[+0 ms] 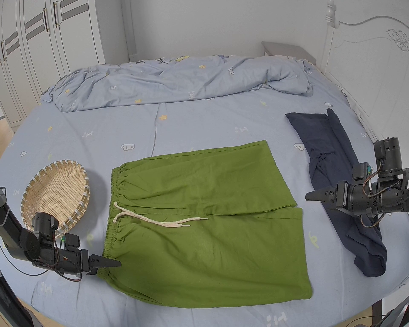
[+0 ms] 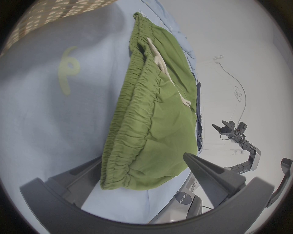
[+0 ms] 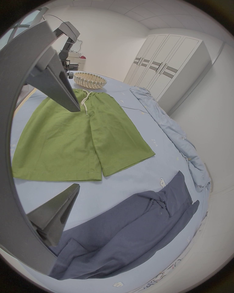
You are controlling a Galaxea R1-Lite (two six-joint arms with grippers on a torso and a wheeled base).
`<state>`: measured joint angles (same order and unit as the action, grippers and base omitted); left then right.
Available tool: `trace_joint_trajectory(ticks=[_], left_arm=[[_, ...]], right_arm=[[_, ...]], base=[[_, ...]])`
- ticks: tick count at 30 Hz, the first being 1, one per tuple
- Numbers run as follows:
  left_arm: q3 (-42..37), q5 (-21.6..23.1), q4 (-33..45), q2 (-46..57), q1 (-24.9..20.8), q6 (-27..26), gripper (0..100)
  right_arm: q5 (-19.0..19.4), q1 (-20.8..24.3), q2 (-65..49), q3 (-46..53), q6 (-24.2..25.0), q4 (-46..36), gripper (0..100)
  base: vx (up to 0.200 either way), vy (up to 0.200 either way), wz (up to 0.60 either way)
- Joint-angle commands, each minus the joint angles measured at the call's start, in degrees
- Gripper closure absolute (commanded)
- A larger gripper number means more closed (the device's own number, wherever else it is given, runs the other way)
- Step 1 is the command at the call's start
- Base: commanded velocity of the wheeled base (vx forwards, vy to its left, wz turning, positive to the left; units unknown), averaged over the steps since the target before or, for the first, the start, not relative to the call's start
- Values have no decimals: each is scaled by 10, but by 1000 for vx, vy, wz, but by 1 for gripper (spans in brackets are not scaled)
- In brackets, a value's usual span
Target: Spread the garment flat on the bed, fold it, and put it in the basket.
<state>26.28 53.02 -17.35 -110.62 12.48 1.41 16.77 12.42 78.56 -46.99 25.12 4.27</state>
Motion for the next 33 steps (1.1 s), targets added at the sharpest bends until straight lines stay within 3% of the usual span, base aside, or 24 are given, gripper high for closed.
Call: trace_joint_trajectory(ticks=[1, 7, 8, 15, 27, 33], left_arm=[[3, 2, 0, 1, -14, 2, 0], [2, 2, 0, 1, -4, 2, 0], [0, 2, 0, 1, -3, 1, 100], [-18, 2, 0, 3, 18, 2, 100], [-104, -4, 1, 66, 105, -3, 100], [-119, -5, 0, 71, 112, -5, 100]], right_arm=[[0, 0, 2, 0, 1, 0, 0], [0, -1, 3, 3, 2, 1, 0], [0, -1, 3, 3, 2, 1, 0], [-1, -4, 2, 9, 3, 1, 0], [3, -6, 11, 87, 0, -3, 0], [74, -15, 14, 152, 5, -3, 0]], base=[[0, 0, 0], [0, 0, 0], [0, 0, 0], [0, 0, 0], [0, 0, 0], [0, 0, 0]])
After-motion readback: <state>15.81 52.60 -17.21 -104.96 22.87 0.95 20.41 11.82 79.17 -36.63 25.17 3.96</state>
